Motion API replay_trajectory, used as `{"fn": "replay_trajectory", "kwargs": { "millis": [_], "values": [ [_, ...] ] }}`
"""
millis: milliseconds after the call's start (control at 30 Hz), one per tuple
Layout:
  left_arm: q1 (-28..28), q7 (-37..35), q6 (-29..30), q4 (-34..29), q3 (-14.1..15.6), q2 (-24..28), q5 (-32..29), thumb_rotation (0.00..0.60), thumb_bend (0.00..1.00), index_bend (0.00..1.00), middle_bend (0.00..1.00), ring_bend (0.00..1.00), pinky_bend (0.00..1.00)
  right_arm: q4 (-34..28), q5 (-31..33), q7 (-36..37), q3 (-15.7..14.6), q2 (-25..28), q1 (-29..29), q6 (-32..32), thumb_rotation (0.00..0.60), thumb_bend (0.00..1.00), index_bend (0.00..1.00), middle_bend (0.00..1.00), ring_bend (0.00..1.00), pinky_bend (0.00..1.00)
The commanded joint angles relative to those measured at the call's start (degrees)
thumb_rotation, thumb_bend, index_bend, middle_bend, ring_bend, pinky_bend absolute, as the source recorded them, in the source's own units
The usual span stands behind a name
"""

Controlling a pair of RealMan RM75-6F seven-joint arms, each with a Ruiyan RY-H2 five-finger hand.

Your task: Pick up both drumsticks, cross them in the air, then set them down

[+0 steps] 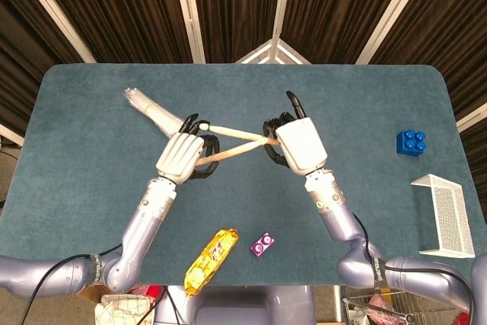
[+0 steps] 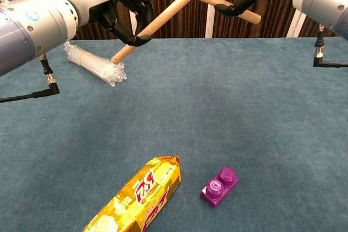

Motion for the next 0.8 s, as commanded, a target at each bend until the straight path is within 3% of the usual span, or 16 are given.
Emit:
{"fn": "replay_trajectory", "kwargs": {
  "millis": [33,600,800],
  "values": [
    [-0.27,0.85,1.11,-0.59,-0.54,-0.51,-0.67,0.600,0.53,0.62,0.60,0.16,0.00,-0.35,-0.33,-0.30,-0.21,-0.02,0.02,0.17,0.600,0.48,0.76,0.71,0.45,0.00],
    [-0.09,0.41,1.84,-1.33,-0.66,-0.33,-2.08,0.600,0.53,0.62,0.61,0.16,0.00,-2.56,-0.54,-0.55,-0.04,0.66,-0.20,0.64,0.600,0.48,0.77,0.71,0.45,0.00],
    [1.84,-0.14,0.70,-1.76,3.12,3.37,0.91,0.600,0.53,0.62,0.61,0.16,0.00,-0.98,0.10,0.50,-0.42,2.17,-1.53,0.93,0.600,0.48,0.77,0.71,0.45,0.00]
  ]
}}
